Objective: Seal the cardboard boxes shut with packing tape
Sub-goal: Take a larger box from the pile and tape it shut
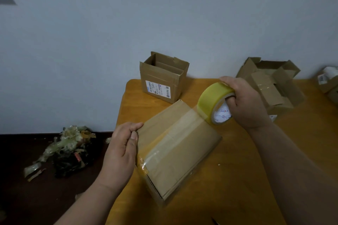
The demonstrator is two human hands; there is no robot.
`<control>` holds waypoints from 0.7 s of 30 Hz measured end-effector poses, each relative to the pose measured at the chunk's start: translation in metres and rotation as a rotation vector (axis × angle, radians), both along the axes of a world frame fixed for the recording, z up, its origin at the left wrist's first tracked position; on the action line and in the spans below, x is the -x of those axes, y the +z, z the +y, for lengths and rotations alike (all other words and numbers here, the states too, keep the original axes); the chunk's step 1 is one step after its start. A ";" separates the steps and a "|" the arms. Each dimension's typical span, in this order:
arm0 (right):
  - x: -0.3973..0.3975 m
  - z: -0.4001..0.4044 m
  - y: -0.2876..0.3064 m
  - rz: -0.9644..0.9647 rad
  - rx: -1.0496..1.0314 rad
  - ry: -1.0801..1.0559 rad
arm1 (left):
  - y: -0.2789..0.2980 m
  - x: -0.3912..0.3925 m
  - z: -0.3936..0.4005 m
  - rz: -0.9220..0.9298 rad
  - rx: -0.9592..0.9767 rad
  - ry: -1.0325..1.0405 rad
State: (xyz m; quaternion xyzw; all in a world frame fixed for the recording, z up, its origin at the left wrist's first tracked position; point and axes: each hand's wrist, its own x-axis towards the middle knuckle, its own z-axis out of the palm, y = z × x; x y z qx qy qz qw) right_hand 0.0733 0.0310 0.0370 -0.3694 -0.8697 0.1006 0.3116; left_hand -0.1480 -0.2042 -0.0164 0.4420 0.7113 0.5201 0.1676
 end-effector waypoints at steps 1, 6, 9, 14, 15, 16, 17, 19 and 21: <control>0.002 0.002 0.000 0.001 0.000 0.013 | 0.000 0.000 0.001 -0.013 0.005 0.007; 0.011 0.015 -0.008 0.003 0.171 0.027 | 0.001 0.006 0.004 -0.013 0.034 0.019; 0.013 0.012 -0.020 0.133 0.328 -0.080 | -0.001 0.006 0.004 0.010 0.021 0.010; 0.021 0.006 -0.040 0.276 0.611 -0.099 | 0.001 0.006 0.005 -0.024 0.048 0.014; 0.022 0.005 -0.045 0.311 0.676 -0.112 | 0.001 0.005 0.004 -0.033 0.049 0.015; 0.022 0.005 -0.049 0.348 0.742 -0.134 | 0.002 0.004 0.004 -0.045 0.049 0.019; 0.022 0.005 -0.052 0.406 0.847 -0.156 | 0.003 0.003 0.003 -0.068 0.053 0.029; 0.018 0.002 -0.061 0.622 1.156 -0.146 | 0.005 0.000 0.002 -0.149 0.075 0.057; 0.018 -0.009 -0.069 0.743 1.454 -0.162 | 0.010 -0.004 0.003 -0.244 0.135 0.090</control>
